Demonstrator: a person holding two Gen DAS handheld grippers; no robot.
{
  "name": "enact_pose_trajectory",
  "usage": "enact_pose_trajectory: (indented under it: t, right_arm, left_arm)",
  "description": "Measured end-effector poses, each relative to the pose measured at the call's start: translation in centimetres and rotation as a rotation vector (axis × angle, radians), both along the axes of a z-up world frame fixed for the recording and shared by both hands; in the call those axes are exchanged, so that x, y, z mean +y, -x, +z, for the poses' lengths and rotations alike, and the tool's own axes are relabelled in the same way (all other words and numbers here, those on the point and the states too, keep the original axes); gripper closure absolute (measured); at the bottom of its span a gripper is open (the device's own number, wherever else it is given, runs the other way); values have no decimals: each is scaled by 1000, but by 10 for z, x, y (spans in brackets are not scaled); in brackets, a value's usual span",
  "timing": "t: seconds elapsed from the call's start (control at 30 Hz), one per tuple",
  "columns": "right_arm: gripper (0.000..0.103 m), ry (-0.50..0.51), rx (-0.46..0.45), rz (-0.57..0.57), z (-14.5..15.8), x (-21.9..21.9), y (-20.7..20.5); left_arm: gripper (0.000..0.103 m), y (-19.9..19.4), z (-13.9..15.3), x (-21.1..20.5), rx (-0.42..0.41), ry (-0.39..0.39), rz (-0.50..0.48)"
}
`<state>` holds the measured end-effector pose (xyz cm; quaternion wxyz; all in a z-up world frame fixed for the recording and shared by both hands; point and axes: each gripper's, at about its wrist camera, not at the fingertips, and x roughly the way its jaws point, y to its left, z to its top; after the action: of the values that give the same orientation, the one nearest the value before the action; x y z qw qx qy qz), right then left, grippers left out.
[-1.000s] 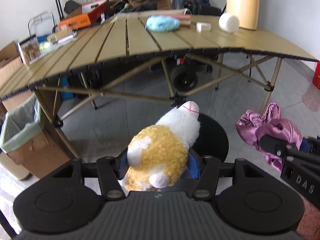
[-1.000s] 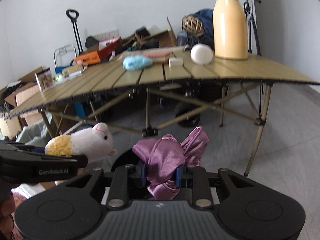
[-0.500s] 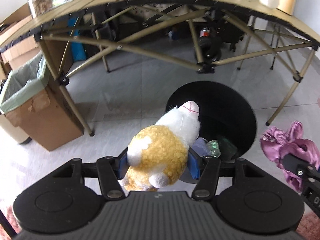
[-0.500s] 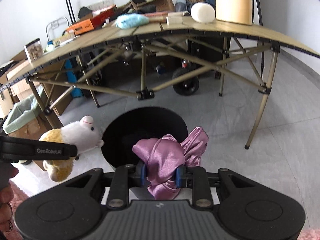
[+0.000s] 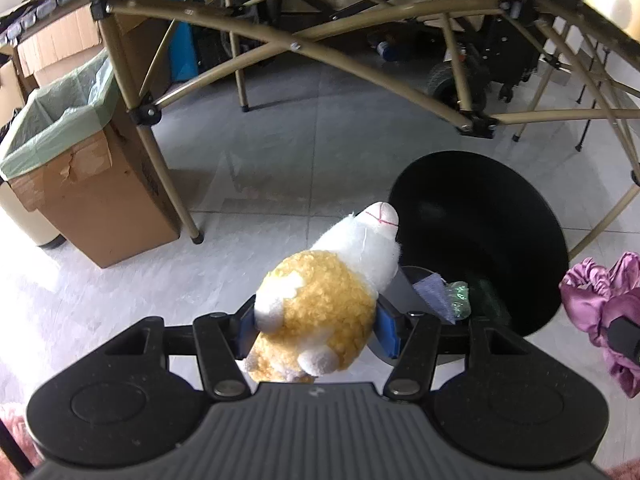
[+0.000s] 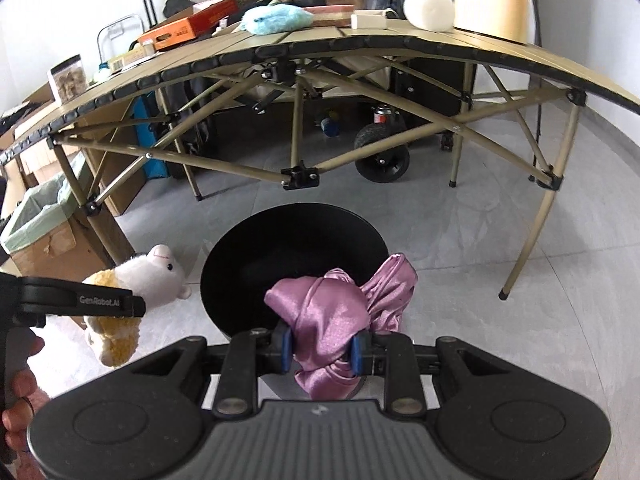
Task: Collect trash
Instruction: 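Lower the pink satin cloth into the black bin and open the right gripper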
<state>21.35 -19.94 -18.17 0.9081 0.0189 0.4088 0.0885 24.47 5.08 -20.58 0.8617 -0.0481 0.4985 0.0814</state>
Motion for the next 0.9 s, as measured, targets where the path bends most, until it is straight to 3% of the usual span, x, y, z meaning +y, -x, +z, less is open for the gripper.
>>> enact_pose_trajectory:
  t: [0.43,0.9]
  right_arm:
    - [78,-2,10,40,-12,23,-43]
    - [78,-42,59,78,-32,48,-87]
  left_arm:
    - [45,-12,-13,8,31,19,12]
    - [45,-19,-18,15,39,-15,63]
